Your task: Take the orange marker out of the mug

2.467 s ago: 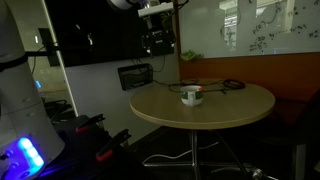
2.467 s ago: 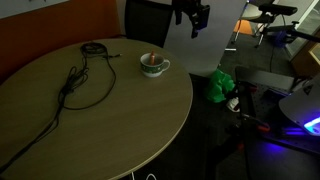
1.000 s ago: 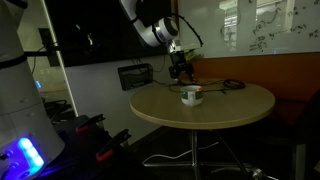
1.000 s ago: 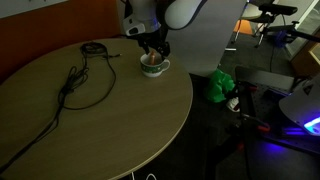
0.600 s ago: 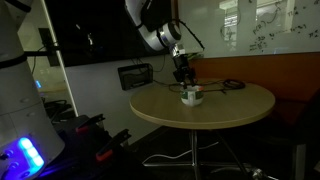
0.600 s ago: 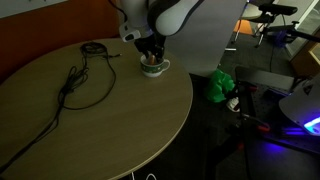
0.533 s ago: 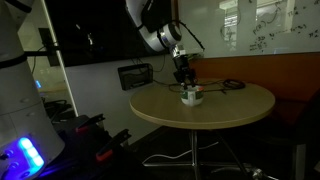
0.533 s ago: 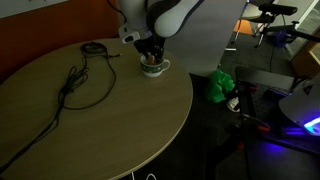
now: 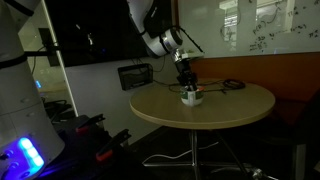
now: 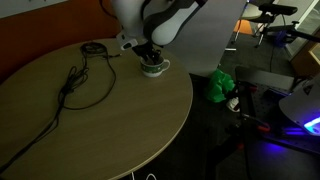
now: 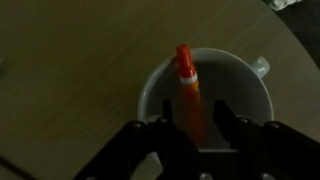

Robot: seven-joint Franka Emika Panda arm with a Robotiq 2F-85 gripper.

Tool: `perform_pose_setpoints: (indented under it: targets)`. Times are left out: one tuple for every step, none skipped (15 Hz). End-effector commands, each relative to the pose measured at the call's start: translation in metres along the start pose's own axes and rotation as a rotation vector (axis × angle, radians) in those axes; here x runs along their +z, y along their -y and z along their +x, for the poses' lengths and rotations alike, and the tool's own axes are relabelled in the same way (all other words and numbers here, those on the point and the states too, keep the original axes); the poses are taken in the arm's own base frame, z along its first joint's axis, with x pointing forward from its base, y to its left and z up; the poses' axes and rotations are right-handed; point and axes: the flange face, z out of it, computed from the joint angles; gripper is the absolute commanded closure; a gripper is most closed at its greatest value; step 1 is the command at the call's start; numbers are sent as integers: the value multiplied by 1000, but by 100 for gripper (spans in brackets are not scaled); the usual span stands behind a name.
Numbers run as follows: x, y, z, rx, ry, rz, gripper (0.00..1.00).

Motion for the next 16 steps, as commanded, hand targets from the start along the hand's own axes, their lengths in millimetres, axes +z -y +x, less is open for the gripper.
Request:
perform_pose_setpoints:
  targets:
    - [2, -4, 0, -34, 66, 7, 58]
    - [3, -3, 0, -47, 78, 7, 65]
    - [5, -3, 0, -52, 86, 10, 75]
    - [6, -1, 0, -61, 97, 16, 88]
    - [7, -1, 0, -67, 104, 18, 95]
    - [8, 1, 0, -76, 119, 17, 100]
    - [7, 1, 0, -83, 126, 13, 98]
    - [7, 2, 1, -92, 132, 10, 96]
    - [6, 2, 1, -99, 144, 4, 96]
    - [4, 3, 1, -109, 146, 1, 96]
    - [0, 3, 1, -110, 148, -7, 96]
    - [-6, 5, 0, -107, 157, -3, 96]
    - [-12, 6, -2, -108, 165, 1, 96]
    - [-19, 8, -5, -106, 175, 7, 96]
    - [-29, 10, -8, -106, 195, 4, 96]
    - [-39, 12, -12, -112, 211, 7, 96]
